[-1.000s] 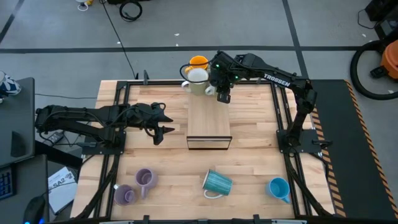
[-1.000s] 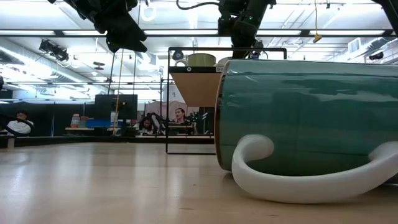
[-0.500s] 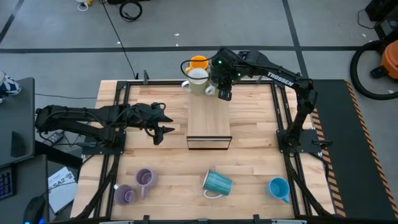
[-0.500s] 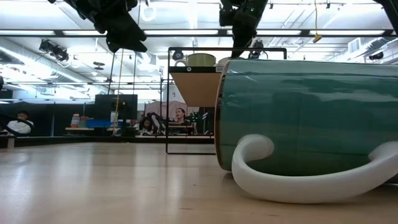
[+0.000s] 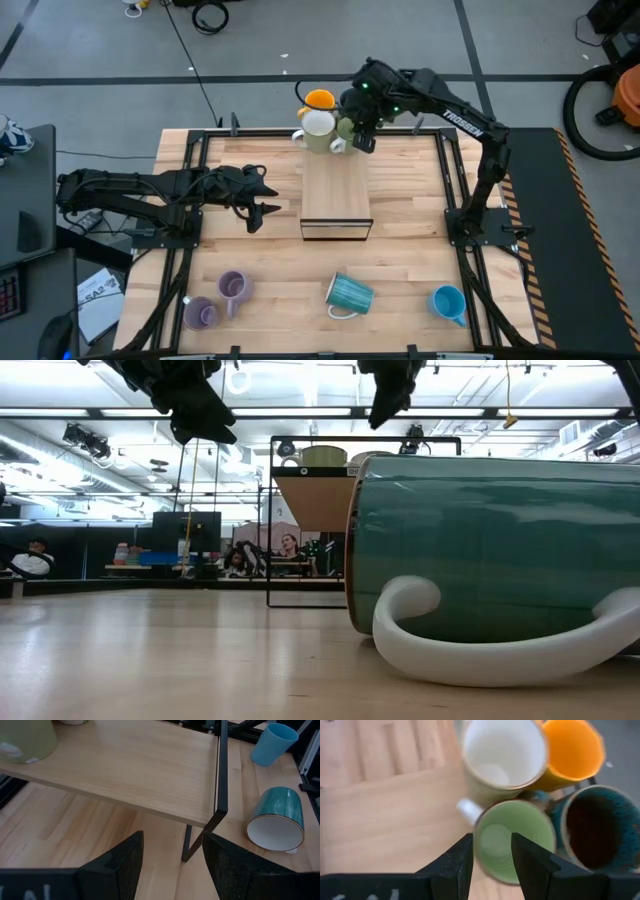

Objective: Place coffee mugs
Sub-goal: Put the right purple mug on the shelf

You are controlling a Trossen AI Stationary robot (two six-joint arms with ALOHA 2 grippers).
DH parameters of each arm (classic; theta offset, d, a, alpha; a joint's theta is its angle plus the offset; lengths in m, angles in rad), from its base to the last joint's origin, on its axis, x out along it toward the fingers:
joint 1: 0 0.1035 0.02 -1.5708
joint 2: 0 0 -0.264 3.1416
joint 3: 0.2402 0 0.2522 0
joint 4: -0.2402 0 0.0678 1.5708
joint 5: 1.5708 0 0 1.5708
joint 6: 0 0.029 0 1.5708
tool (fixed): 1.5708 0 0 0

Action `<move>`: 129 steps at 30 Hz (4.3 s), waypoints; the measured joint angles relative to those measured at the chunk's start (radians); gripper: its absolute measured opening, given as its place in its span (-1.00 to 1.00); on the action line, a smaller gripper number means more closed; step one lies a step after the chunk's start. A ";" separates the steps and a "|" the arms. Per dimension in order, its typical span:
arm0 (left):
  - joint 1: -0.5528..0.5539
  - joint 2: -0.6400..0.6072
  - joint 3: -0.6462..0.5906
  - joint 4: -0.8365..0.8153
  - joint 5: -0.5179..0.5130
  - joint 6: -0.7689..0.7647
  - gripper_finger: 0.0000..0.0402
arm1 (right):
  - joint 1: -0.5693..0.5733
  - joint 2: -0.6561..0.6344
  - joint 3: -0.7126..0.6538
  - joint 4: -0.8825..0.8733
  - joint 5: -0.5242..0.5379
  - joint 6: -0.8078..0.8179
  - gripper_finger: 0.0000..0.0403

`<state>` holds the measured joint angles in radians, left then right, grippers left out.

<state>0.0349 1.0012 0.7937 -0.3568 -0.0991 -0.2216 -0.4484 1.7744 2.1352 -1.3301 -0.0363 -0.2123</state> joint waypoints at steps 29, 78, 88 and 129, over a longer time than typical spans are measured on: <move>-0.236 0.000 0.243 -0.532 0.060 -0.727 0.05 | 0.313 0.000 0.038 -0.137 -0.055 0.000 -0.31; -0.786 0.470 0.241 -0.686 0.133 -1.675 0.05 | 0.378 0.001 0.038 -0.098 -0.053 0.000 -0.31; -0.785 0.520 0.241 -0.671 0.156 -1.731 0.03 | 0.378 0.001 0.038 -0.099 -0.052 0.000 -0.31; -0.225 0.534 0.240 -0.668 0.023 -0.821 -0.81 | 0.377 0.001 0.038 -0.136 -0.052 -0.079 -0.31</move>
<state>-0.1899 1.5356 1.0340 -1.0245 -0.0760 -1.0429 -0.0711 1.7756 2.1731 -1.4658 -0.0879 -0.2910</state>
